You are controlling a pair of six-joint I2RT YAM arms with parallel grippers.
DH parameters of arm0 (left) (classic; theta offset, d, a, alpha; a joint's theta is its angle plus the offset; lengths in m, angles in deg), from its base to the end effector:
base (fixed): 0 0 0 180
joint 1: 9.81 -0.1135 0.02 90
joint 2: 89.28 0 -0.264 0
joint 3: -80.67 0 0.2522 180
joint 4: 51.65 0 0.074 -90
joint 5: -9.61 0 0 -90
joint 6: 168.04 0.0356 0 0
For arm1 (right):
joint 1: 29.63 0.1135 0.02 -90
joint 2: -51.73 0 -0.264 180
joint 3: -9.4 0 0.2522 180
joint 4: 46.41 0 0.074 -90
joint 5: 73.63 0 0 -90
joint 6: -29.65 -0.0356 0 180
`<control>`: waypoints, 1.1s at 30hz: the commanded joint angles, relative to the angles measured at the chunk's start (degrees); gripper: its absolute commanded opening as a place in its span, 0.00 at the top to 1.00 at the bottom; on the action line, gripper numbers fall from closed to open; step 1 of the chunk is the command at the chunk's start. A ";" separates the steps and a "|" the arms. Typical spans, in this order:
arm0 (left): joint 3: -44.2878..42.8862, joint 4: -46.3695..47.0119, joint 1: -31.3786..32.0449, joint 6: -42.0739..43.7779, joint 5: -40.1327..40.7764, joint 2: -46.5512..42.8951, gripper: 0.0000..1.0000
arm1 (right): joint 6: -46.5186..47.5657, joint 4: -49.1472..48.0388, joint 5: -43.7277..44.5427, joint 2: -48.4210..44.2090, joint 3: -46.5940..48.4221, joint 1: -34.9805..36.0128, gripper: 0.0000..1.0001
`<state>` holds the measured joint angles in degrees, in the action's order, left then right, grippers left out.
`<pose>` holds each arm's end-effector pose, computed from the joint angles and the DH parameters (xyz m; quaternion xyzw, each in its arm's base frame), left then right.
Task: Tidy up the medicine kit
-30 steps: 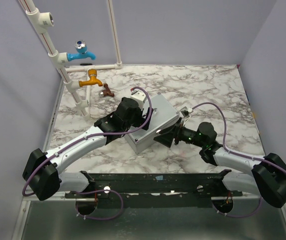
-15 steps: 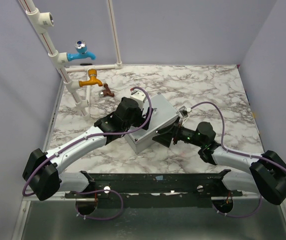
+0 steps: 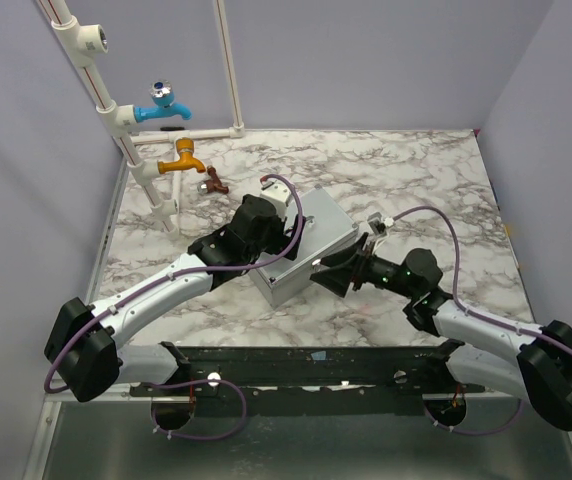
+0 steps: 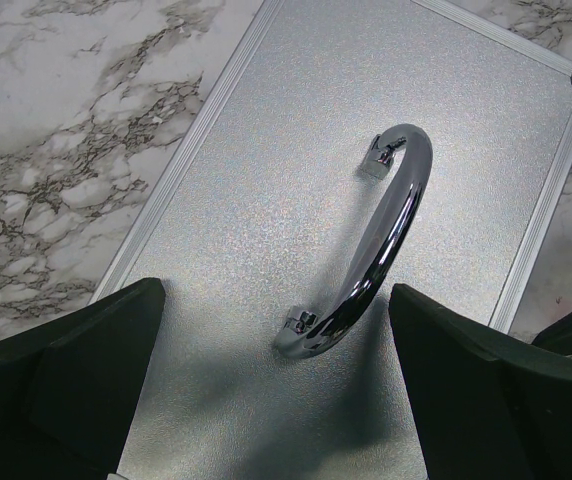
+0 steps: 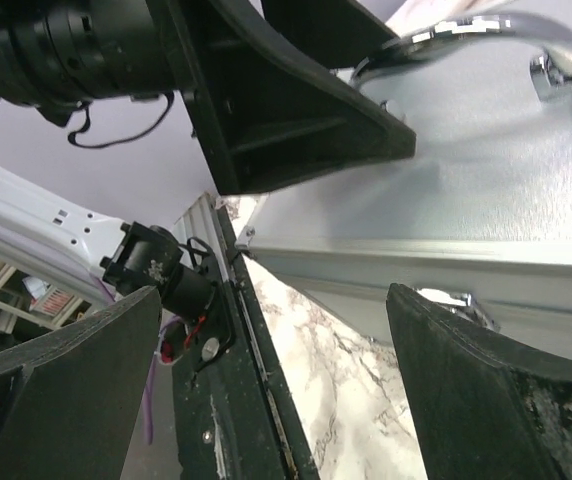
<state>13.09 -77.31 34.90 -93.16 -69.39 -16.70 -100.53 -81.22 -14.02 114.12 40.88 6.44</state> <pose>0.2080 -0.1963 0.2879 0.1750 0.8483 -0.1735 0.4686 0.1660 0.1432 0.2250 -0.1678 0.6652 0.5761 0.4443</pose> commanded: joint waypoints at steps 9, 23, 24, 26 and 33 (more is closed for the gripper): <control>3.02 -8.23 0.14 -2.64 -2.24 2.04 0.02 | -0.75 -0.25 2.61 2.39 -5.19 0.40 0.09; 2.85 -8.40 0.12 -2.51 -2.61 2.64 0.02 | -2.41 -6.99 2.18 10.69 -3.05 0.39 0.13; 2.85 -8.35 0.12 -2.51 -2.74 2.70 0.02 | -2.49 -7.41 2.17 11.16 -2.95 0.38 0.13; 2.85 -8.33 0.12 -2.55 -2.81 2.89 0.02 | -2.83 -8.84 1.99 12.30 -2.86 0.33 0.13; 3.11 -8.31 0.12 -2.55 -2.74 2.83 0.02 | -3.55 -12.94 1.88 15.05 -2.77 0.38 0.13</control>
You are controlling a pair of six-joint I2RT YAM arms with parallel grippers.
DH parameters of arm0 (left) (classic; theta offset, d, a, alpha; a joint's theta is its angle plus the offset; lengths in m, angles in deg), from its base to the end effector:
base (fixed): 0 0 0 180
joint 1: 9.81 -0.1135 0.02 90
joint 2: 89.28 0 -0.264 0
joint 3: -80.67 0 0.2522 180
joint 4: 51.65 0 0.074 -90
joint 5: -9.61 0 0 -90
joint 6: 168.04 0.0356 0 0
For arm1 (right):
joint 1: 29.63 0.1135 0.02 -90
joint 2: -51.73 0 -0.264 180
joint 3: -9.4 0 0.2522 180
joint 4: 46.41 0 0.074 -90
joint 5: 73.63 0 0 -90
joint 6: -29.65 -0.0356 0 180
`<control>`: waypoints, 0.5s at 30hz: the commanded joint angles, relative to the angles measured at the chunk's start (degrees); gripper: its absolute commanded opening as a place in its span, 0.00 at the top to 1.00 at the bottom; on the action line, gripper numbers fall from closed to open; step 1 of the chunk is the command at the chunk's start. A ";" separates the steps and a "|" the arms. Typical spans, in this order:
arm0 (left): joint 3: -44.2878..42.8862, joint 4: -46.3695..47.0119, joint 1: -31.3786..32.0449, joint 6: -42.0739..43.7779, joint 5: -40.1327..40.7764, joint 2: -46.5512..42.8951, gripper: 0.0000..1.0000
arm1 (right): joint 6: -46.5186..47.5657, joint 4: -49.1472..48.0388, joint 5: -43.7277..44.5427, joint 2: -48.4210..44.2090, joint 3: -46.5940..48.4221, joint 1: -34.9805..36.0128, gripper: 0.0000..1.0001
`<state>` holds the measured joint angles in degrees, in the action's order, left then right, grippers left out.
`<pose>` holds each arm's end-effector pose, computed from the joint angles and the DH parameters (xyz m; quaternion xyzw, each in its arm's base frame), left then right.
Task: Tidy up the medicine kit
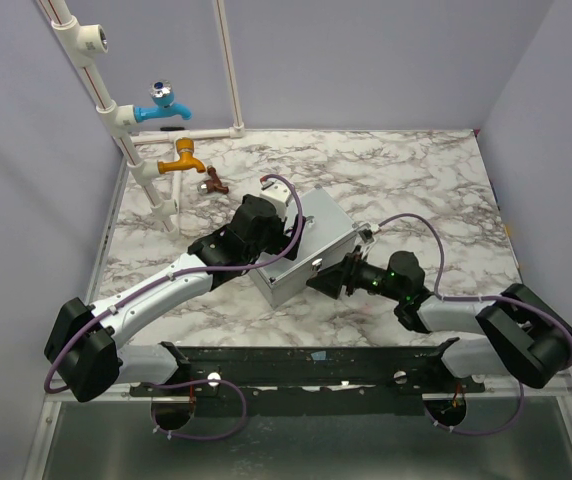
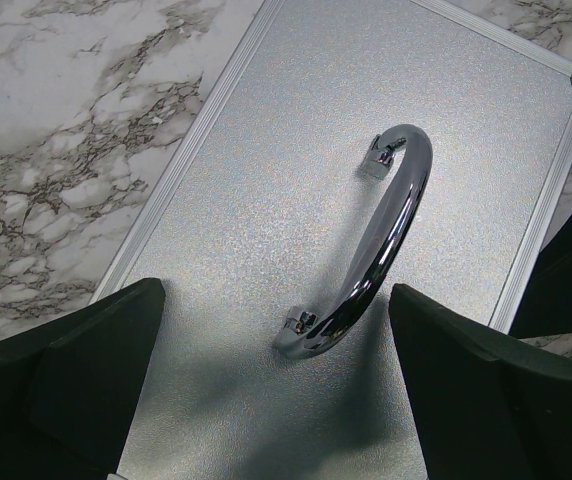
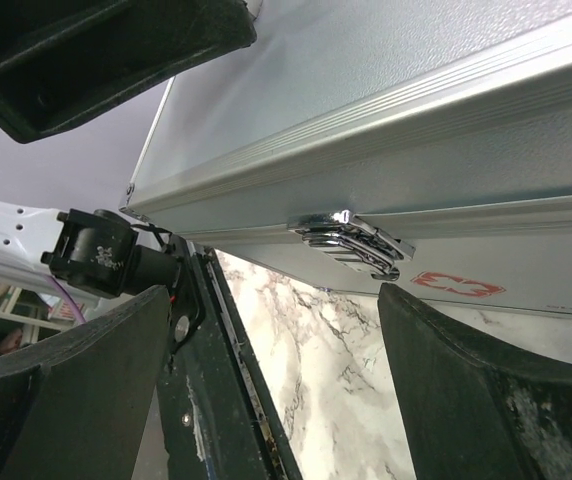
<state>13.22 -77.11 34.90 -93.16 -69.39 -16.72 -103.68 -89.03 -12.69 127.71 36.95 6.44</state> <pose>0.2079 -0.1963 0.2875 0.1748 0.8480 -0.1739 0.4692 0.1741 0.1482 0.1703 -0.1224 0.7275 0.5577 0.3804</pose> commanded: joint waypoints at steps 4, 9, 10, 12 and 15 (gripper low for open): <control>2.97 -8.56 0.12 -2.63 -2.75 2.94 0.02 | -1.05 -6.62 -0.12 2.39 1.50 0.40 0.13; 3.22 -8.31 0.12 -2.73 -2.81 3.11 0.02 | -0.54 -6.46 0.65 2.30 1.60 0.37 0.12; 3.24 -8.27 0.12 -2.73 -2.83 3.12 0.02 | -0.57 -6.62 0.67 2.45 1.66 0.39 0.12; 3.40 -8.25 0.12 -2.82 -2.96 3.12 0.02 | -0.70 -7.06 0.80 2.83 1.78 0.34 0.12; 3.51 -8.31 0.12 -2.82 -2.88 2.95 0.02 | -1.06 -7.60 0.69 2.94 1.62 0.37 0.12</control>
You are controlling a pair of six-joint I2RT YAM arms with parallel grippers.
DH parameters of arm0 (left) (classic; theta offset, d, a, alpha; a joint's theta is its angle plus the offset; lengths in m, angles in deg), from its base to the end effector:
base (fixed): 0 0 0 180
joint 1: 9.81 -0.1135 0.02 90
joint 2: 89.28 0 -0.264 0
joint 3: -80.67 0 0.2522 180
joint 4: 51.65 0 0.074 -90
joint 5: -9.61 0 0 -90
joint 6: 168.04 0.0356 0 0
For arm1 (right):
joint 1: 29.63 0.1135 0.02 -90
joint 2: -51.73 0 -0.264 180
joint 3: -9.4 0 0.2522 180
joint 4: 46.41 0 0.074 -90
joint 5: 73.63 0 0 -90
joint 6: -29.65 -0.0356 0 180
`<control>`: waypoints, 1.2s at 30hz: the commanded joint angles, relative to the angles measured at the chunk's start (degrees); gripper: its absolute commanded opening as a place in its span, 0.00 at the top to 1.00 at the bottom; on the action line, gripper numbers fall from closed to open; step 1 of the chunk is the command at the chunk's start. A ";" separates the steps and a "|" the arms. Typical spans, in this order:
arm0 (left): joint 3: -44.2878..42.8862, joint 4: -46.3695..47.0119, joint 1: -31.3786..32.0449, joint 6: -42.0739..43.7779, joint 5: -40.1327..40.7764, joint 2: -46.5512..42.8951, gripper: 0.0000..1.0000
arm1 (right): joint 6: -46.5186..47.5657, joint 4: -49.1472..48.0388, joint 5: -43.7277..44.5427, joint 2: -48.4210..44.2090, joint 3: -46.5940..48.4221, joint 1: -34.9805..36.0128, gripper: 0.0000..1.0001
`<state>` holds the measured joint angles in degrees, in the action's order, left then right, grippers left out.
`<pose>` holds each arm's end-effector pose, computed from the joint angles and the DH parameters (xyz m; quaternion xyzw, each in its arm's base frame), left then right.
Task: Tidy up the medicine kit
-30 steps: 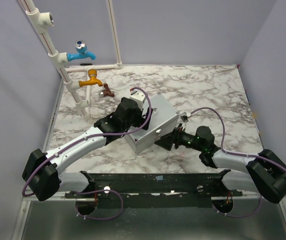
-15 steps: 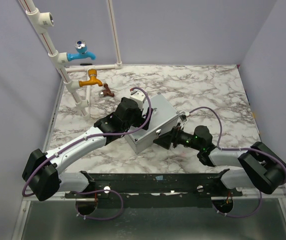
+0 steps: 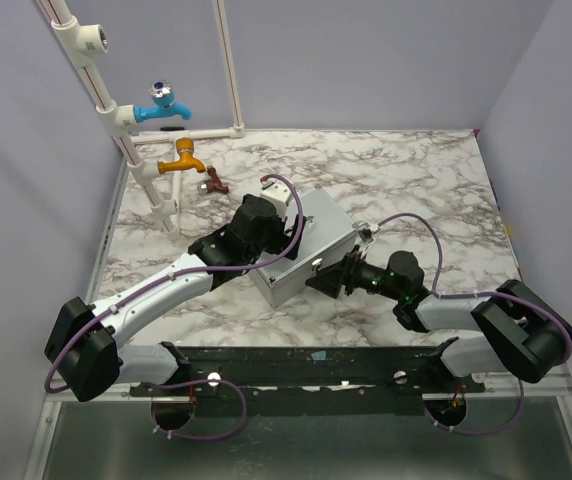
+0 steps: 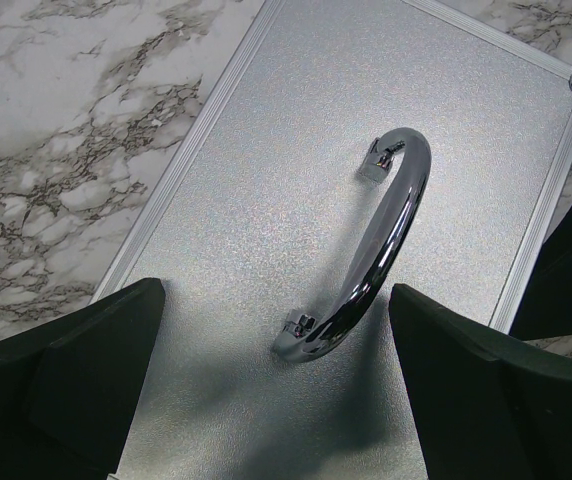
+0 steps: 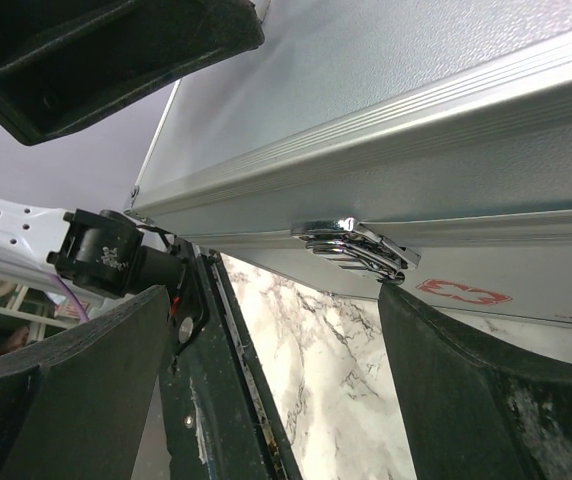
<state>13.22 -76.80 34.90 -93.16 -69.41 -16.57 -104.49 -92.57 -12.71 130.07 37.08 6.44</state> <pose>0.2085 -0.1968 0.2873 0.1746 0.8473 -0.1747 0.4701 0.1768 0.1502 0.1688 -0.1200 0.7210 0.5643 0.3838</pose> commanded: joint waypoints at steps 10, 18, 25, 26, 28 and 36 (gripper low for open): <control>2.19 -9.19 0.13 -2.91 -2.94 1.30 0.02 | 5.65 10.00 -1.68 -3.86 3.61 0.39 0.08; 1.10 -10.44 0.14 -2.81 -0.86 -1.40 0.02 | 14.76 33.61 4.60 -15.43 7.35 0.40 0.04; -0.25 -12.44 0.16 -3.40 0.38 -7.83 0.02 | 19.01 48.51 11.65 -23.46 11.63 0.40 0.00; -0.50 -12.71 0.12 -3.35 0.41 -9.18 0.01 | 19.27 49.98 12.35 -24.01 12.42 0.34 0.00; -0.87 -13.71 0.12 -3.43 0.75 -11.95 0.02 | 19.44 52.80 13.97 -25.06 14.09 0.39 0.00; 1.44 -15.19 0.03 -5.77 4.74 -23.84 0.02 | 22.00 59.74 19.59 -26.85 21.47 0.40 0.00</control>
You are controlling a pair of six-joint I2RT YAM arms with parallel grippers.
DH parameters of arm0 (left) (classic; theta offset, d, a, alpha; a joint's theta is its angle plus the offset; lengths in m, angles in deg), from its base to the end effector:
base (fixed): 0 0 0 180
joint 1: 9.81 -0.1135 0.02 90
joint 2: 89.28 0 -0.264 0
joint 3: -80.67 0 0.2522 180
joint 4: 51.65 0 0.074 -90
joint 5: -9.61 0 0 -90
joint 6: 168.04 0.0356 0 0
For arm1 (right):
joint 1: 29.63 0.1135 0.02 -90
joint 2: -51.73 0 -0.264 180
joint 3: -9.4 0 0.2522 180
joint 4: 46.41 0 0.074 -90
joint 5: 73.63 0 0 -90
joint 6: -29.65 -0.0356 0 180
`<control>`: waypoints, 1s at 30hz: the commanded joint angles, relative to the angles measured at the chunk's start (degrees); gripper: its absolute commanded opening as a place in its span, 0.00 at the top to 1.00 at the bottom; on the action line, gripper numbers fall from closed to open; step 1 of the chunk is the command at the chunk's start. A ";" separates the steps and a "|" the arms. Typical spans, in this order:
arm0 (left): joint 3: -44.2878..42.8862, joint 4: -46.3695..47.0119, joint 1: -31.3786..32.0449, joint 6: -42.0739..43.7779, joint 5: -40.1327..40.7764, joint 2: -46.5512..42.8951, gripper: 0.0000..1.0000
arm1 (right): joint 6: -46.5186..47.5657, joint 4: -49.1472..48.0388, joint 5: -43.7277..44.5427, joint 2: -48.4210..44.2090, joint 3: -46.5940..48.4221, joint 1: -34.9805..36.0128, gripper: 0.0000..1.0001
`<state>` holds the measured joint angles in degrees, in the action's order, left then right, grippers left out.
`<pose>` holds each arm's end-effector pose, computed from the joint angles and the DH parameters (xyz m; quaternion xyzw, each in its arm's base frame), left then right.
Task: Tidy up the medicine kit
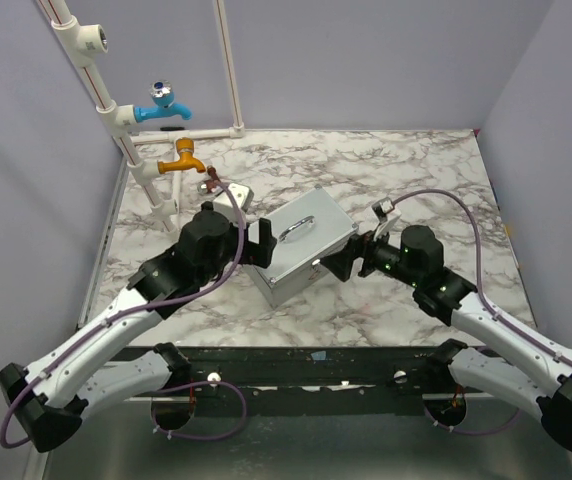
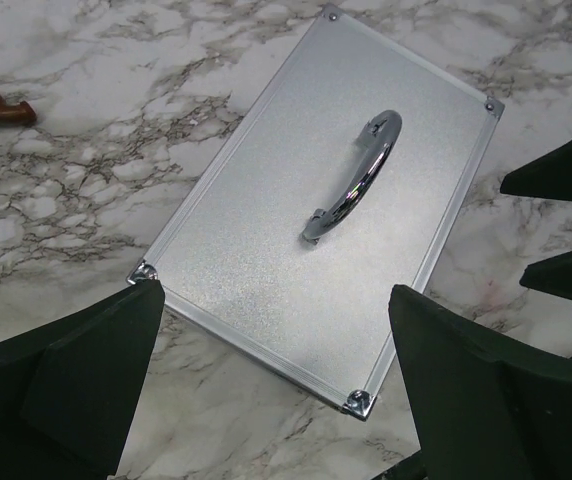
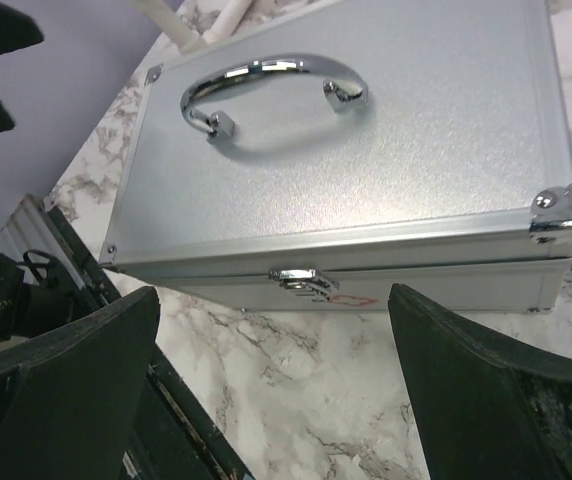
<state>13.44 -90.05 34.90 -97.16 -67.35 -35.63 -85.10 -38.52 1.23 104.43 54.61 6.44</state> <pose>0.1530 -0.1401 0.3397 0.1257 0.8299 -0.2017 0.5048 0.1679 0.1338 0.2619 -0.1572 0.7767 0.3945 0.4651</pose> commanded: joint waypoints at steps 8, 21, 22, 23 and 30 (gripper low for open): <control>0.45 -5.36 0.03 -0.99 4.53 -11.04 0.01 | 3.85 14.19 18.80 0.81 13.10 0.40 0.00; 2.84 -4.50 0.03 7.06 12.65 -23.48 0.01 | 2.46 18.25 40.72 2.64 19.97 0.35 0.00; 2.85 -4.71 0.03 7.28 13.47 -23.96 0.02 | 1.61 18.95 42.66 3.10 20.15 0.36 0.00; 2.72 -5.07 0.03 7.42 14.25 -24.27 0.01 | 0.72 19.49 44.79 3.88 20.49 0.40 0.00; 6.65 -2.37 0.03 10.52 18.42 -26.06 0.01 | -4.33 20.04 56.05 4.48 19.38 0.37 0.00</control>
<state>16.30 -95.03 34.90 -89.88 -53.74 -60.04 -85.65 -19.83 47.24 109.64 73.78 6.44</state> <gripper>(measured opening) 0.985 0.998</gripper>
